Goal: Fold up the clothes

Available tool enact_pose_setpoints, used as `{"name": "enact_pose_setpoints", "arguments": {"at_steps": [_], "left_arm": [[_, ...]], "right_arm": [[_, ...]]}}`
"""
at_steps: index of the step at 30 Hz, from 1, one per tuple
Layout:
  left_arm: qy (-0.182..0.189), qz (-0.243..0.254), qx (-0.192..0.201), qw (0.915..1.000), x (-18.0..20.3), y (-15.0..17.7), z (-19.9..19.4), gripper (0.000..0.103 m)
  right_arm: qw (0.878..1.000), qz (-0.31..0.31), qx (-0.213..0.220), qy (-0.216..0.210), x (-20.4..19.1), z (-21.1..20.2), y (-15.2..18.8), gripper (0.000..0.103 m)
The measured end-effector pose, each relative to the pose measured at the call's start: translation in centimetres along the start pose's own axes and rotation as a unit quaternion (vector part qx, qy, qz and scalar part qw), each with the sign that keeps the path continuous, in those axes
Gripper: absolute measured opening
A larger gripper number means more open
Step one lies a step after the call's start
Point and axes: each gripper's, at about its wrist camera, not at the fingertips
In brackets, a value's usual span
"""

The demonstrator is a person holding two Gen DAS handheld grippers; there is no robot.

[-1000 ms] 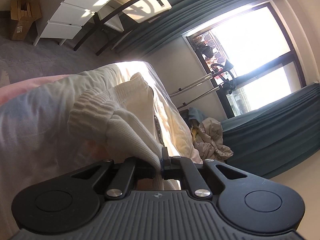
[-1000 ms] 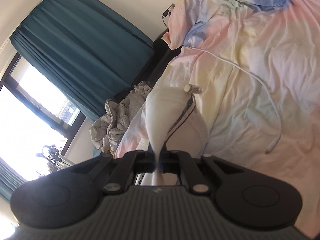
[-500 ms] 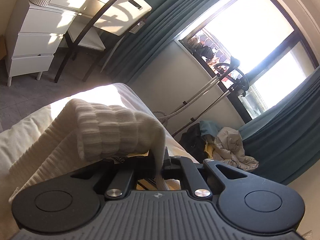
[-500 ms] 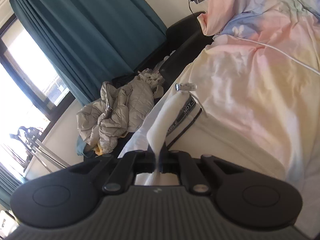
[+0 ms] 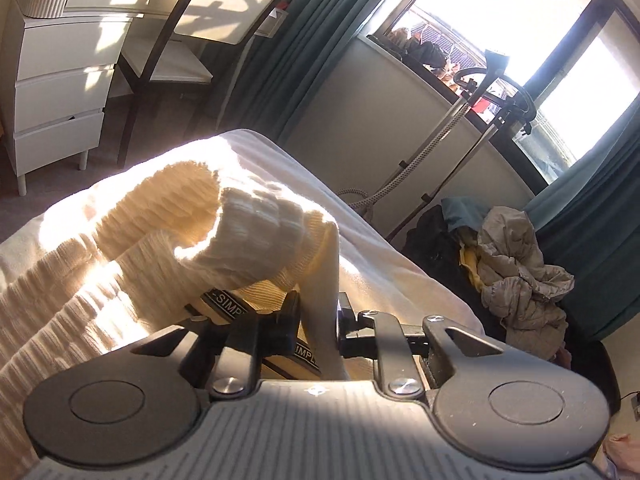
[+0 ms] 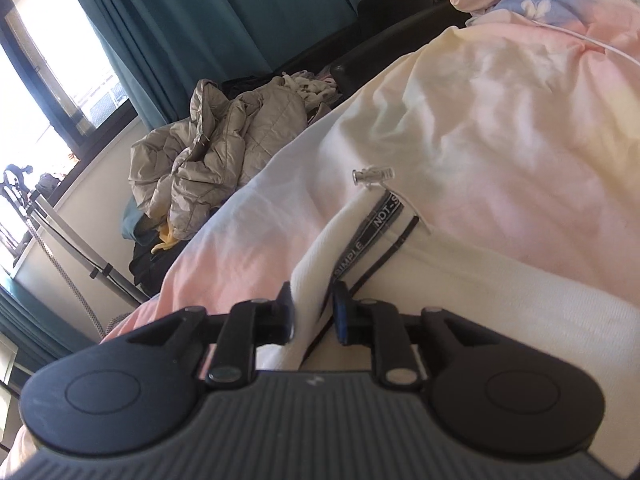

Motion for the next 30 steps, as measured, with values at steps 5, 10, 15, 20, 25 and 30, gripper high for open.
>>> {"name": "enact_pose_setpoints", "arguments": {"at_steps": [5, 10, 15, 20, 25, 30], "left_arm": [[0.068, 0.013, 0.009, 0.9976, 0.5, 3.2, -5.3, 0.06], [0.087, -0.039, -0.004, 0.9955, -1.5, 7.4, -10.0, 0.067], [0.067, -0.101, -0.044, 0.9917, -4.9, 10.5, -12.4, 0.071], [0.042, -0.155, -0.076, 0.9841, -8.0, 11.3, -11.6, 0.073], [0.054, -0.179, -0.069, 0.98, -9.7, 11.2, -8.1, 0.073], [0.074, -0.151, -0.027, 0.9854, -8.8, 10.6, -5.3, 0.07]], "right_arm": [[1.0, 0.001, 0.009, -0.026, 1.2, -6.2, 0.5, 0.046], [0.995, 0.084, 0.006, -0.055, 4.0, -12.2, 2.7, 0.05], [0.984, 0.159, -0.034, -0.07, 6.8, -15.0, 6.5, 0.052], [0.974, 0.198, -0.082, -0.07, 8.2, -14.5, 9.4, 0.055], [0.967, 0.224, -0.081, -0.095, 9.3, -11.5, 10.9, 0.054], [0.969, 0.216, -0.029, -0.119, 9.2, -8.6, 10.6, 0.054]]}}
Point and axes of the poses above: each gripper's, at about its wrist camera, not at the fingertips, and z roughly the way its jaws point, x to its right, y to its underside, and after that the axes turned 4 degrees about -z, right-handed
